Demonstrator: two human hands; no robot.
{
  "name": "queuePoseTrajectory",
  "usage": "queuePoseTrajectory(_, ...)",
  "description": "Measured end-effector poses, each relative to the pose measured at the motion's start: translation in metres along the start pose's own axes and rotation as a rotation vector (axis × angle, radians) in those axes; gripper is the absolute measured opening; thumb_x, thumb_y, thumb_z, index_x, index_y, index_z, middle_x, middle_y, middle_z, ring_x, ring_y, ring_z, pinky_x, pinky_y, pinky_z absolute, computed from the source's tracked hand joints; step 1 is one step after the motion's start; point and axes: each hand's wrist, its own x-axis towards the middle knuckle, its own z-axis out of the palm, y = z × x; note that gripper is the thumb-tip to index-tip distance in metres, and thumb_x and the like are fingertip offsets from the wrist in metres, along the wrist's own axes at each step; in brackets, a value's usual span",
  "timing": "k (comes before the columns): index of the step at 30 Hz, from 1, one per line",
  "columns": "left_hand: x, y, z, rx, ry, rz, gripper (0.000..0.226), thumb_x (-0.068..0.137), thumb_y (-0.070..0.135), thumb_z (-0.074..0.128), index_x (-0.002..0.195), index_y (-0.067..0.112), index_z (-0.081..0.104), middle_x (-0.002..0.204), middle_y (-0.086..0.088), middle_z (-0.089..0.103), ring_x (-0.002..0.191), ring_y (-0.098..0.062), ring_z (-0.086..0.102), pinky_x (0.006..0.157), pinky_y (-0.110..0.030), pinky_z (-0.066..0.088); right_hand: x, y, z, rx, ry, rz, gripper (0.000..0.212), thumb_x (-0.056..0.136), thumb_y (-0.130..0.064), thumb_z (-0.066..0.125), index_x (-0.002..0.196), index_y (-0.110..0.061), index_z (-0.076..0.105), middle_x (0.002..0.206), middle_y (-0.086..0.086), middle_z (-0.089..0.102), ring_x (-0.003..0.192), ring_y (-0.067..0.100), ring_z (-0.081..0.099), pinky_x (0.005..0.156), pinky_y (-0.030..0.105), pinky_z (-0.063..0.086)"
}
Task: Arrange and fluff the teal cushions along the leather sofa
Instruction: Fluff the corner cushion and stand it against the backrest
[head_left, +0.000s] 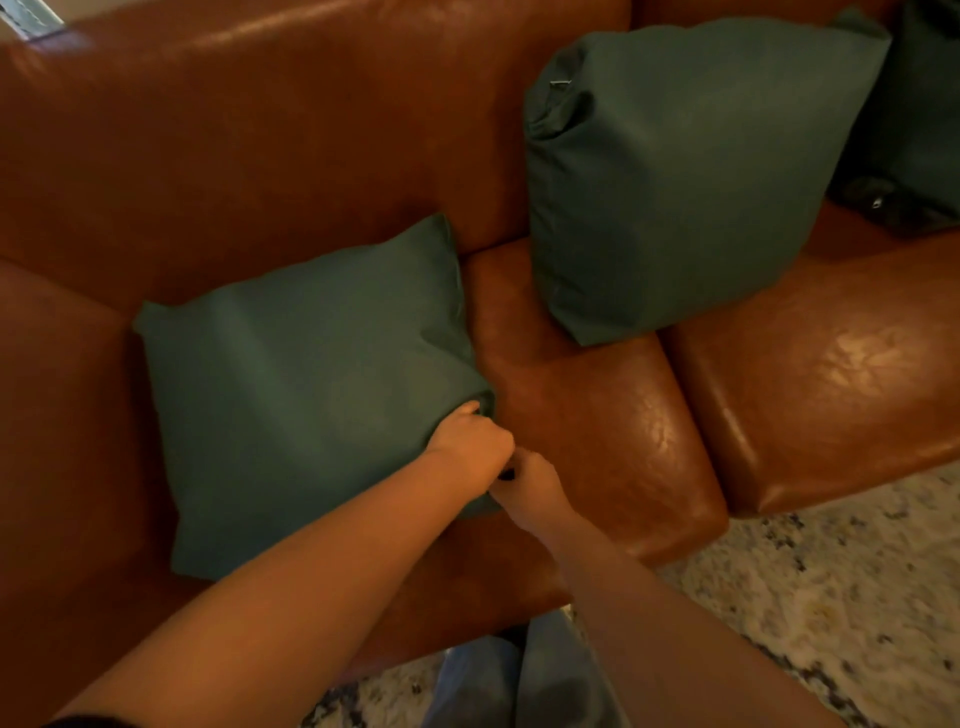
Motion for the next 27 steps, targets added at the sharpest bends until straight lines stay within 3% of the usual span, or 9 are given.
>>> queuePoseTrajectory(4,-0.002,-0.008,0.013,-0.067,0.051,0.049,0.031,0.092,0.013,0.041,0.117,0.021,0.057,0.122,-0.004,0.061,0.12,-0.019,0.053,0.117,-0.035,0.006,-0.023,0.014,-0.009,0.175,0.191,0.029,0.01,0.081,-0.011,0.066,0.078,-0.014,0.057,0.066,-0.003,0.056,0.059,0.013,0.053,0.056,0.032,0.041)
queuePoseTrajectory(9,-0.002,-0.013,0.018,-0.198,0.138,0.117,0.045,0.099,0.025,0.036,0.144,0.024,0.034,0.158,-0.007,0.016,0.146,-0.02,0.01,0.118,-0.033,0.004,-0.064,0.028,0.01,0.736,0.52,0.136,0.013,0.085,-0.007,0.068,0.083,-0.018,0.062,0.08,0.0,0.064,0.073,0.005,0.062,0.067,0.02,0.05)
queuePoseTrajectory(12,0.001,-0.011,0.019,-0.356,0.31,0.163,0.038,0.094,0.02,0.044,0.13,0.022,0.053,0.139,-0.003,0.051,0.135,-0.023,0.038,0.112,-0.033,0.021,-0.07,0.039,0.019,1.128,0.473,0.302,0.01,0.089,-0.003,0.062,0.09,-0.013,0.06,0.09,0.006,0.062,0.082,0.014,0.063,0.07,0.026,0.053)
queuePoseTrajectory(14,-0.002,-0.007,0.019,-0.409,0.487,0.194,0.033,0.084,0.014,0.048,0.11,0.02,0.066,0.111,-0.003,0.064,0.107,-0.026,0.057,0.096,-0.037,0.039,-0.07,0.045,0.021,1.154,0.35,0.352,0.02,0.09,0.005,0.056,0.097,-0.013,0.058,0.097,0.007,0.062,0.086,0.017,0.062,0.071,0.028,0.051)
queuePoseTrajectory(17,-0.018,0.013,0.022,-0.548,0.63,0.26,0.021,0.075,0.016,0.045,0.085,0.019,0.064,0.084,-0.002,0.061,0.076,-0.021,0.057,0.071,-0.032,0.045,-0.066,0.043,0.025,1.141,0.22,0.346,0.025,0.088,0.008,0.057,0.104,-0.011,0.055,0.102,0.009,0.065,0.091,0.021,0.062,0.075,0.033,0.048)
queuePoseTrajectory(19,-0.036,0.037,0.032,-0.802,0.529,0.297,0.012,0.075,0.018,0.046,0.075,0.017,0.057,0.074,0.0,0.056,0.067,-0.016,0.053,0.063,-0.031,0.044,-0.061,0.036,0.025,1.142,0.232,0.341,0.017,0.091,0.006,0.051,0.102,-0.006,0.054,0.093,0.01,0.064,0.084,0.02,0.063,0.07,0.031,0.049)
queuePoseTrajectory(21,-0.05,0.06,0.055,-1.012,0.345,0.162,0.013,0.079,0.019,0.048,0.068,0.016,0.055,0.068,0.0,0.056,0.063,-0.014,0.054,0.062,-0.035,0.047,-0.057,0.031,0.022,1.128,0.284,0.386,0.013,0.092,0.004,0.048,0.095,-0.006,0.055,0.081,0.008,0.064,0.073,0.018,0.063,0.064,0.03,0.049)
queuePoseTrajectory(24,-0.05,0.072,0.086,-1.395,0.037,-0.33,0.022,0.088,0.017,0.05,0.068,0.017,0.058,0.071,-0.004,0.063,0.073,-0.021,0.062,0.074,-0.04,0.053,-0.055,0.034,0.016,0.91,0.297,0.347,0.012,0.084,0.0,0.066,0.088,-0.007,0.057,0.071,0.007,0.068,0.07,0.024,0.065,0.062,0.037,0.052)
queuePoseTrajectory(27,-0.041,0.07,0.09,-2.086,-0.126,-0.711,0.013,0.096,0.017,0.049,0.094,0.016,0.061,0.092,-0.003,0.064,0.087,-0.017,0.06,0.075,-0.033,0.048,-0.062,0.041,0.013,0.519,0.28,0.235,0.015,0.087,-0.014,0.068,0.075,-0.018,0.059,0.068,0.001,0.068,0.067,0.019,0.065,0.067,0.039,0.053)
